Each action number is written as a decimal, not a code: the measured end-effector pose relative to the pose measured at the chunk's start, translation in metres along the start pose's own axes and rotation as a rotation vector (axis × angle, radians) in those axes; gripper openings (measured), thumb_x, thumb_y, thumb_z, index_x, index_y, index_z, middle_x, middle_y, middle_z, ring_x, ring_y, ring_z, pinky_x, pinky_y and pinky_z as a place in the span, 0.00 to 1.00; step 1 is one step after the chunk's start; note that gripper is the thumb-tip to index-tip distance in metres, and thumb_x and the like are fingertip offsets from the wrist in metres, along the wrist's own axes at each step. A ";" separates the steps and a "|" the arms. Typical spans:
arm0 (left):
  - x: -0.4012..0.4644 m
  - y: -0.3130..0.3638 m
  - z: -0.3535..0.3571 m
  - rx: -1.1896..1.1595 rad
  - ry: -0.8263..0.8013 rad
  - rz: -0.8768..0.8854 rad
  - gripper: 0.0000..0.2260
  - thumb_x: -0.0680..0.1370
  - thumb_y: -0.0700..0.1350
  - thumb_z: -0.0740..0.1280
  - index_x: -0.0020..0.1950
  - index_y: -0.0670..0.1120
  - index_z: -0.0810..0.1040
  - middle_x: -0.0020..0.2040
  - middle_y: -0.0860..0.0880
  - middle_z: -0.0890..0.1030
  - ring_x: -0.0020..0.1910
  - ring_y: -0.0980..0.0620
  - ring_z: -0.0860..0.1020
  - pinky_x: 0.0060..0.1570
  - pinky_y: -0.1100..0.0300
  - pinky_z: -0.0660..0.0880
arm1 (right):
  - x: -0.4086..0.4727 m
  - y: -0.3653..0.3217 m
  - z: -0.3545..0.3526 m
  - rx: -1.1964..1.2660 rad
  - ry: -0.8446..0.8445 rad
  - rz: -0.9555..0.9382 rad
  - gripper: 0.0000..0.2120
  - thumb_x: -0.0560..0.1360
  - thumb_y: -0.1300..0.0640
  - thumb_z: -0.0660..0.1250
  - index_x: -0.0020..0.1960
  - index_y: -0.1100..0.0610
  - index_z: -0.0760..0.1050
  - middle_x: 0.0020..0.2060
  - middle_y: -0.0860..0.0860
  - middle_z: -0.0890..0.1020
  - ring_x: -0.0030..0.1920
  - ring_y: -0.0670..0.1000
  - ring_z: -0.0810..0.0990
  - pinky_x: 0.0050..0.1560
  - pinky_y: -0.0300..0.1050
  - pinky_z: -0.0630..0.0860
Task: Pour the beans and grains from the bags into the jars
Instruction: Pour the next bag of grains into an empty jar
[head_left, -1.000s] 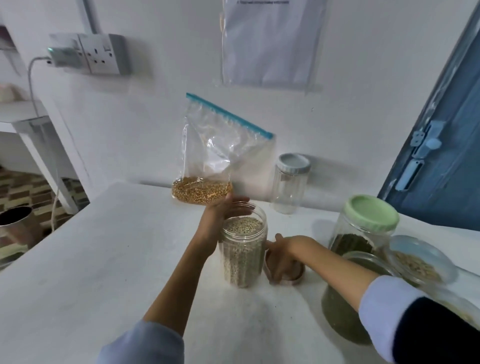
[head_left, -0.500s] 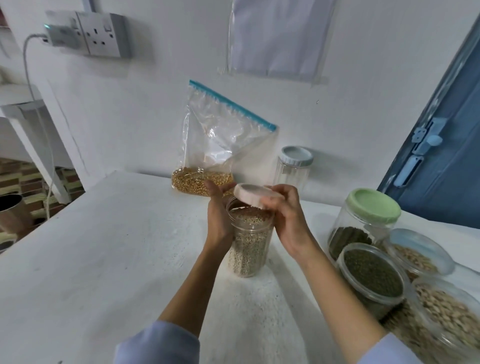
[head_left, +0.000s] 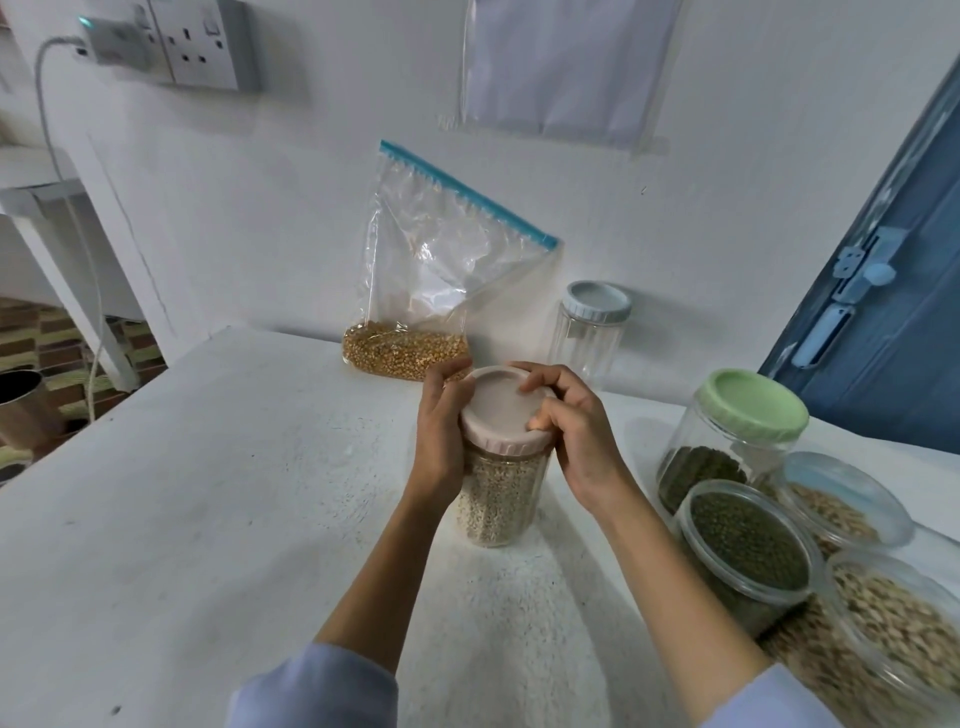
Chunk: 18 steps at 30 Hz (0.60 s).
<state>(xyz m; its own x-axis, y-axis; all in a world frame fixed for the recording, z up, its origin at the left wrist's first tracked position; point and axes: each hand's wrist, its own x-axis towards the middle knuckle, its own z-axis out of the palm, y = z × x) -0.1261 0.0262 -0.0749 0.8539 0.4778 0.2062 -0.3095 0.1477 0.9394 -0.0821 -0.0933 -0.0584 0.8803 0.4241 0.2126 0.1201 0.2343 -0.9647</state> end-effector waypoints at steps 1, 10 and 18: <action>0.000 -0.001 0.000 0.000 -0.004 0.014 0.22 0.71 0.50 0.58 0.62 0.42 0.72 0.51 0.48 0.77 0.46 0.57 0.78 0.43 0.63 0.76 | 0.001 0.000 0.000 -0.014 0.001 -0.003 0.13 0.56 0.65 0.58 0.39 0.57 0.74 0.51 0.48 0.82 0.50 0.46 0.76 0.40 0.36 0.70; 0.002 -0.011 -0.002 0.056 -0.056 0.095 0.26 0.70 0.55 0.58 0.58 0.37 0.74 0.53 0.40 0.79 0.47 0.53 0.79 0.43 0.63 0.77 | 0.009 0.000 -0.002 -0.144 -0.056 0.013 0.18 0.57 0.63 0.56 0.41 0.58 0.80 0.54 0.49 0.83 0.54 0.45 0.77 0.52 0.36 0.72; 0.009 -0.017 0.003 0.052 0.099 0.133 0.23 0.79 0.55 0.51 0.48 0.42 0.80 0.46 0.40 0.82 0.47 0.42 0.80 0.46 0.51 0.76 | -0.025 0.018 0.006 -0.163 0.050 -0.171 0.16 0.71 0.49 0.64 0.58 0.51 0.73 0.56 0.49 0.77 0.58 0.45 0.75 0.56 0.37 0.73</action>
<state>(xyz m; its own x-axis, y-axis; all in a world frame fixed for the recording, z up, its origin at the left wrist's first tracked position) -0.1123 0.0253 -0.0883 0.7606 0.5735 0.3043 -0.3928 0.0333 0.9190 -0.1044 -0.0947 -0.0800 0.8618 0.3457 0.3711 0.3384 0.1532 -0.9285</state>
